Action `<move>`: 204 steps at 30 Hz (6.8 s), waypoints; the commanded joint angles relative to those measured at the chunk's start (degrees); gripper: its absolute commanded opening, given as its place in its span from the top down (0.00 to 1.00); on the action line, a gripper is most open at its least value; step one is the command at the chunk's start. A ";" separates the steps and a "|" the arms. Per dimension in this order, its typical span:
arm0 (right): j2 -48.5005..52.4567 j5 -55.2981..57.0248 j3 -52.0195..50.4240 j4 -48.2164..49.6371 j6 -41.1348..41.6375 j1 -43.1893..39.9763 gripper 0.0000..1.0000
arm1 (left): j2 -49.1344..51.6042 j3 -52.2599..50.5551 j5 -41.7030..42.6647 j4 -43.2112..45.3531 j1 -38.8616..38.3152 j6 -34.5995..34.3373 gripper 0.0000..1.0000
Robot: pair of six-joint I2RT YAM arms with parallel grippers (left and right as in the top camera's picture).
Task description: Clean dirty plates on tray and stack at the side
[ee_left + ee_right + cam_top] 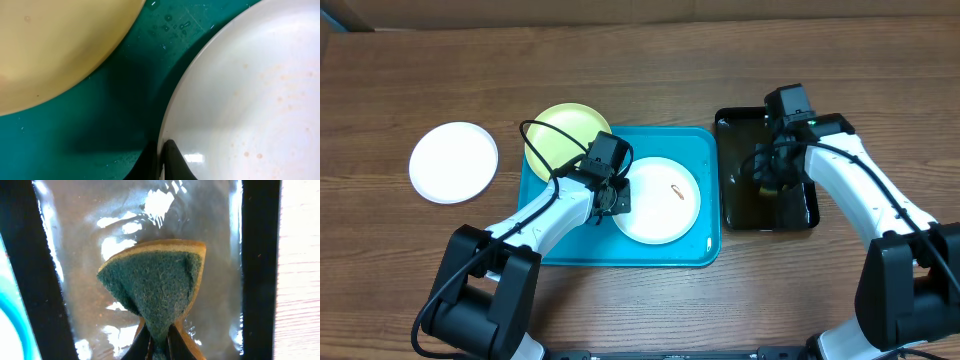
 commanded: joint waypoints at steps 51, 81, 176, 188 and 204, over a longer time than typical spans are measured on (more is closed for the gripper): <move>9.60 4.98 -0.37 15.52 -0.07 25.83 0.96 | 1.16 -0.85 -0.09 0.02 0.42 0.70 0.95; 6.12 -43.23 14.78 -0.55 -5.81 11.30 0.96 | 1.16 -0.85 -0.09 0.02 0.42 0.70 0.94; 1.11 -8.76 16.70 -5.86 -0.11 -16.41 0.00 | -1.86 30.23 -2.45 -25.99 -0.02 -0.17 0.96; 1.11 -8.76 16.70 -5.86 -0.11 -16.41 0.00 | -1.07 33.81 -4.79 -17.31 -4.98 -0.26 0.96; 1.11 -8.76 16.68 -5.86 -0.11 -16.41 0.00 | 3.61 33.81 -29.97 -7.61 -20.70 4.42 0.96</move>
